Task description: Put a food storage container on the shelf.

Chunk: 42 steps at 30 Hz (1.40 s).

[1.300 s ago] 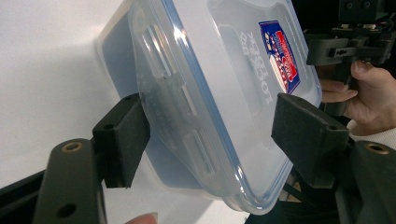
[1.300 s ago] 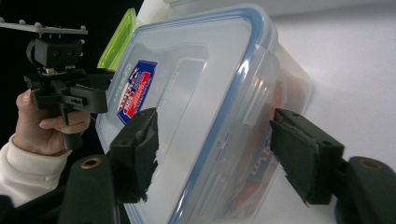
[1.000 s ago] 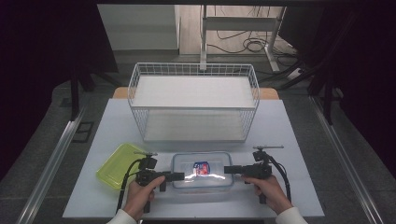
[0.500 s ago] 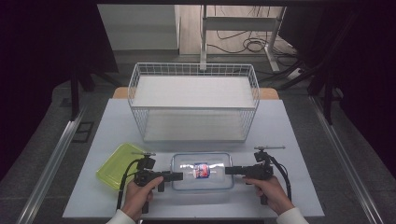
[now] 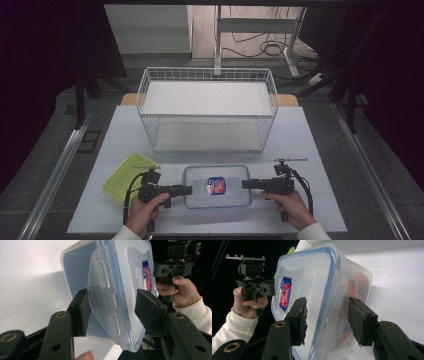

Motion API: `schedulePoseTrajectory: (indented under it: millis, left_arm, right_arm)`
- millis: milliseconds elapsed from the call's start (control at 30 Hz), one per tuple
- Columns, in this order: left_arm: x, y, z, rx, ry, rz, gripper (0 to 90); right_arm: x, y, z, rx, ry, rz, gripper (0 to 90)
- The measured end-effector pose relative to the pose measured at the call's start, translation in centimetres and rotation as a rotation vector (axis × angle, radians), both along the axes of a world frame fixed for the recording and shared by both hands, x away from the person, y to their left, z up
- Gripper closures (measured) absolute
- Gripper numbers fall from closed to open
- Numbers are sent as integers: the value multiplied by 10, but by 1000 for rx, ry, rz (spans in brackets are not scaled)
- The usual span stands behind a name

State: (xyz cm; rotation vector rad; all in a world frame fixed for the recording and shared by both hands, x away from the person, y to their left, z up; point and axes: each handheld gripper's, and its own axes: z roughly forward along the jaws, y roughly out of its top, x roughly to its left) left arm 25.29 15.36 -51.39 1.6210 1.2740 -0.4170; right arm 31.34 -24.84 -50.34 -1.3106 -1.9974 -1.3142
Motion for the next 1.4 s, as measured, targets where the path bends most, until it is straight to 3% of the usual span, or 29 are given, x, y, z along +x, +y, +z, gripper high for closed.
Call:
schedulePoseTrajectory:
  millis: [767,1400]
  left_arm:
    - [-1,1,4,14,-13,26,492]
    - [0,2,11,9,-30,21,514]
  right_arm:
    - [-3,-2,2,44,30,-33,561]
    - [-1,-2,5,43,26,-42,553]
